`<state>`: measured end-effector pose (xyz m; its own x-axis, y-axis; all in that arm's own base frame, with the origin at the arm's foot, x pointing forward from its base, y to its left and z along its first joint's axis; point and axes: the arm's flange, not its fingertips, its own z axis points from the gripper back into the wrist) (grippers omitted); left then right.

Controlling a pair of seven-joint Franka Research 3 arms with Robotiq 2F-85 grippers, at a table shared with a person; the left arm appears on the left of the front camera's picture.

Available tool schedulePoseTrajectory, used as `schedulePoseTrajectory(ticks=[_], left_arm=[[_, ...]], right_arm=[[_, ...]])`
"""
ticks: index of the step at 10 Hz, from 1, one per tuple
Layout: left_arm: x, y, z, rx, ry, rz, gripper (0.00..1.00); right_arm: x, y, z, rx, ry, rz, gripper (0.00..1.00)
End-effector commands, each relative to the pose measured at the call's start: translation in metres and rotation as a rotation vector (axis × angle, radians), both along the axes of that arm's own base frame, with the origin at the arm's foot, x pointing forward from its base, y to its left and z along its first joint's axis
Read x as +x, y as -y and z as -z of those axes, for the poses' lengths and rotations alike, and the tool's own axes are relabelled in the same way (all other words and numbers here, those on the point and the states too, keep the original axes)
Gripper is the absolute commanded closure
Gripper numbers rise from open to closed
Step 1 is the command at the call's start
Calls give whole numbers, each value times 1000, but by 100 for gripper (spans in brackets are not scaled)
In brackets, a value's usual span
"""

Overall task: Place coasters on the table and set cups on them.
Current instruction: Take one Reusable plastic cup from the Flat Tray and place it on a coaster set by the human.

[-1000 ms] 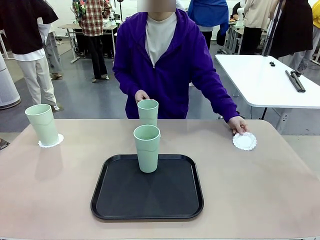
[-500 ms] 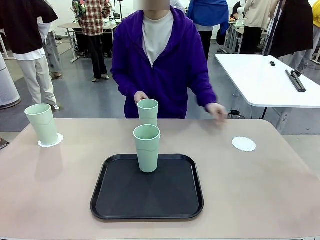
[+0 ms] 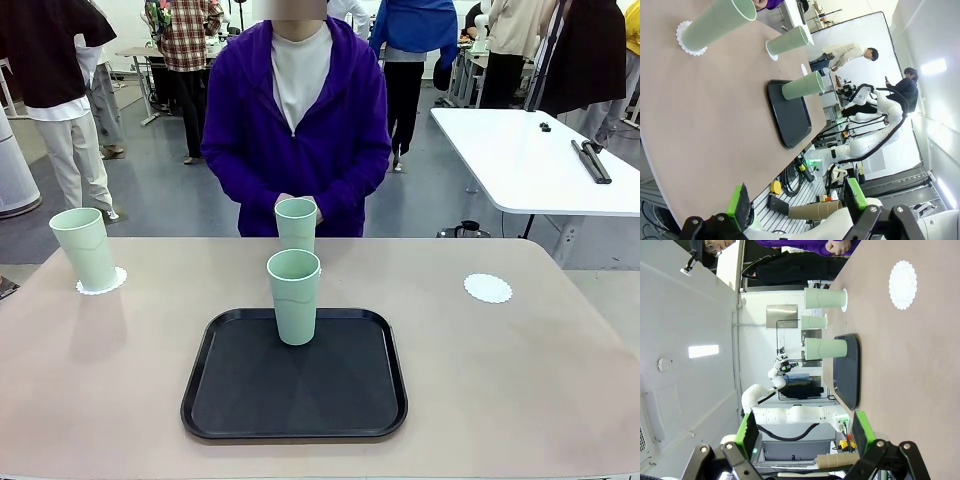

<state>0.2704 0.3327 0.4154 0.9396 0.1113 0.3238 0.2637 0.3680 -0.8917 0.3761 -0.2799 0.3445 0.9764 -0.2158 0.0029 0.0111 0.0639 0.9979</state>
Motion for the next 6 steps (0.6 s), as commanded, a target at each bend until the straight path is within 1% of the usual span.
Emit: schedulePoseTrajectory(ticks=[1,6], left_arm=[[-2,-1,0,-6,1,-1,0],[-2,-1,0,-6,1,-1,0]], right_arm=[[0,0,-1,3,1,-2,0],[0,0,-1,3,1,-2,0]])
